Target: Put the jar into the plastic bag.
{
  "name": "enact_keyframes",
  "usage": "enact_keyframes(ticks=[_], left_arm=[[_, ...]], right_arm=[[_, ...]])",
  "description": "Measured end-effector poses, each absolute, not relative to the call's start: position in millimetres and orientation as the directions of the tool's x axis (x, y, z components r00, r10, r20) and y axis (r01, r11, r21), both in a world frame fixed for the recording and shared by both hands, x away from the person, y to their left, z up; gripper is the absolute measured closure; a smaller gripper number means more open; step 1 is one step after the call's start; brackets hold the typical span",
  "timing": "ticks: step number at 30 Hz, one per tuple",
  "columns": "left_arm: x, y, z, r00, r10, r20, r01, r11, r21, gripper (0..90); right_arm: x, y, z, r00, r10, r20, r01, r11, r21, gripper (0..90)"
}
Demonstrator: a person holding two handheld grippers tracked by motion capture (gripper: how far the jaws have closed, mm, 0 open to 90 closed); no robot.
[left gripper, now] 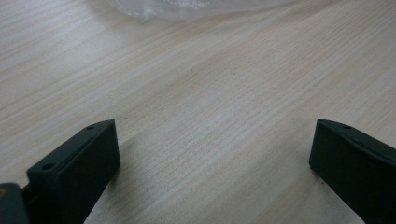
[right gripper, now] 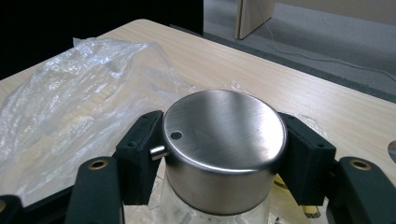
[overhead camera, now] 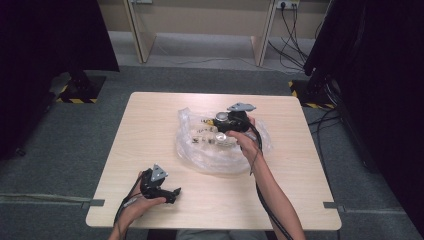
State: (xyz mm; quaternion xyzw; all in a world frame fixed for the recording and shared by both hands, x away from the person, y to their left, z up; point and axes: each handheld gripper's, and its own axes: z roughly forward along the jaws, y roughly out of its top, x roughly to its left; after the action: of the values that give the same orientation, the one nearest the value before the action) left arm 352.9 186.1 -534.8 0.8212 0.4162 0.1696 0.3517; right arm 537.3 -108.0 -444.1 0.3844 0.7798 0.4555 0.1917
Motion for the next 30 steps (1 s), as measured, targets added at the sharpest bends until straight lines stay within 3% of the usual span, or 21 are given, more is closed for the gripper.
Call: enact_keyframes(ticks=[30], left_arm=[[352.9, 186.1, -534.9, 0.596, 0.803, -0.014, 0.564, -0.406, 0.719, 1.1]], right_arm=[[535.1, -103.5, -470.1, -0.639, 0.769, 0.012, 0.425, 0.34, 0.839, 37.2]])
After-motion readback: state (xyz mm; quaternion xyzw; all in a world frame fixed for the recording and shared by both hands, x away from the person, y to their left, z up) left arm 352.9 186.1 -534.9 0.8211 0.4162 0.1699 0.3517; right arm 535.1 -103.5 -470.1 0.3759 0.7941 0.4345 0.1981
